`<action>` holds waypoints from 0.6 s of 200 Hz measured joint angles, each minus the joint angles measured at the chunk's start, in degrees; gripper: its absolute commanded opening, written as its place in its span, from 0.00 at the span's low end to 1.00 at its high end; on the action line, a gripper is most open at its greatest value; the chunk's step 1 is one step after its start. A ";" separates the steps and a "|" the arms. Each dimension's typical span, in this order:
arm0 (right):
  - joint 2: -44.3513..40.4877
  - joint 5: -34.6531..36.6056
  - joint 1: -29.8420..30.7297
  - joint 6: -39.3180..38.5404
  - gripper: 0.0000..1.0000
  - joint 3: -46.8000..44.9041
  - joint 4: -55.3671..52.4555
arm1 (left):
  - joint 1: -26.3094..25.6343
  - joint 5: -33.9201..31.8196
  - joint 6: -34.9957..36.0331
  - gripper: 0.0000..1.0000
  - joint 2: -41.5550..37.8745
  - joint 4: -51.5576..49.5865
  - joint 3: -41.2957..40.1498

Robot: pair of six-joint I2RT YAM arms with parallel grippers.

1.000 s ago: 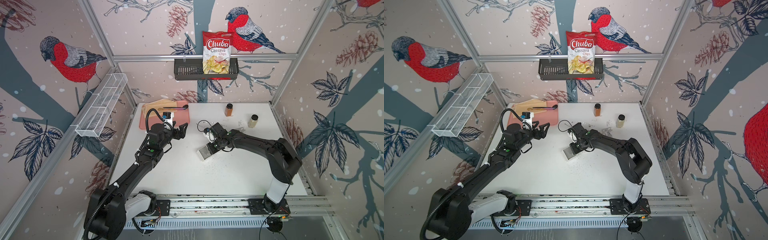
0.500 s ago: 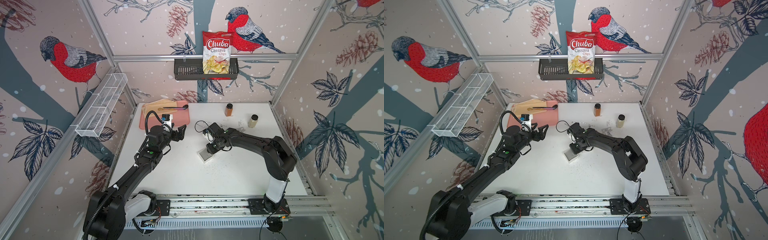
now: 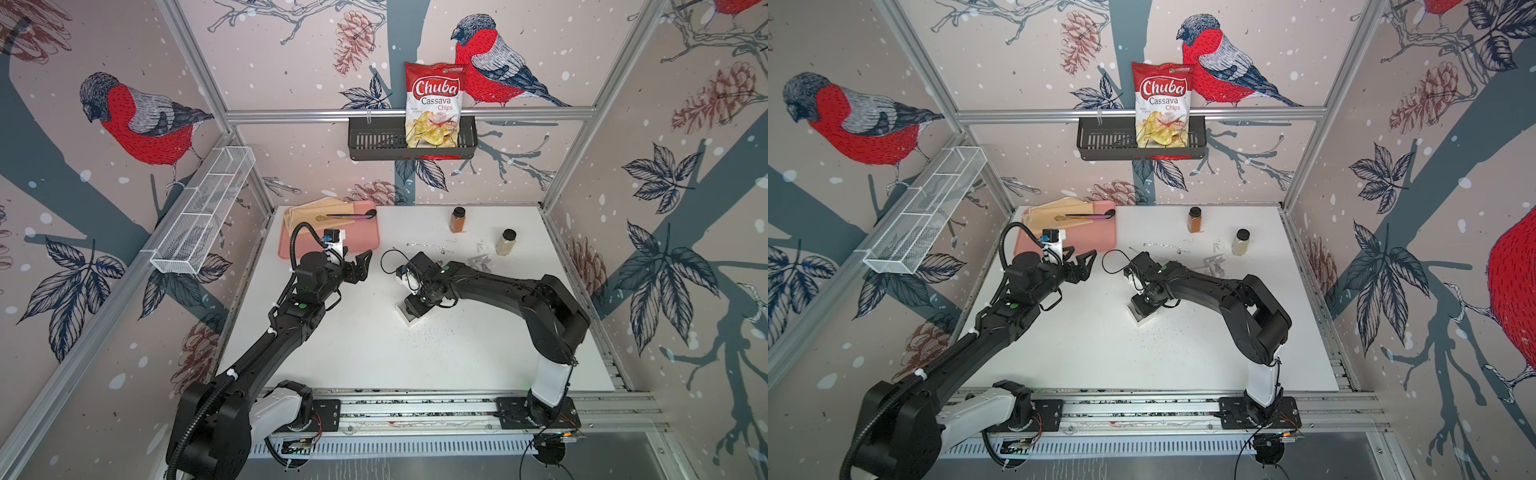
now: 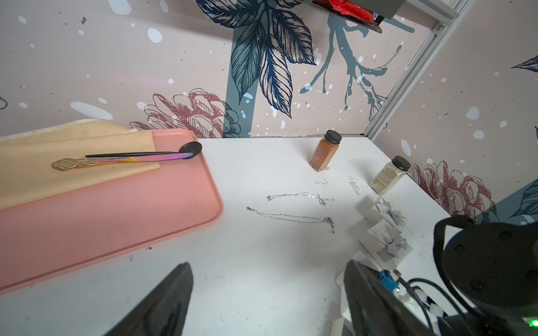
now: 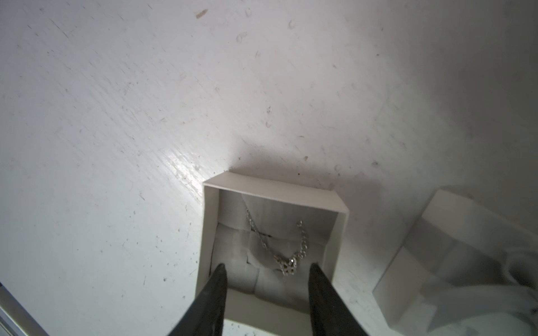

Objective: Take the necklace out of the lift-off lid jewelry box
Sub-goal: Take out the inner lining from the jewelry box.

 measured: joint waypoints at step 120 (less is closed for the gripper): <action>5.05 4.02 0.55 2.47 0.39 1.81 0.39 | 0.33 0.15 0.48 0.84 -0.76 0.00 -0.70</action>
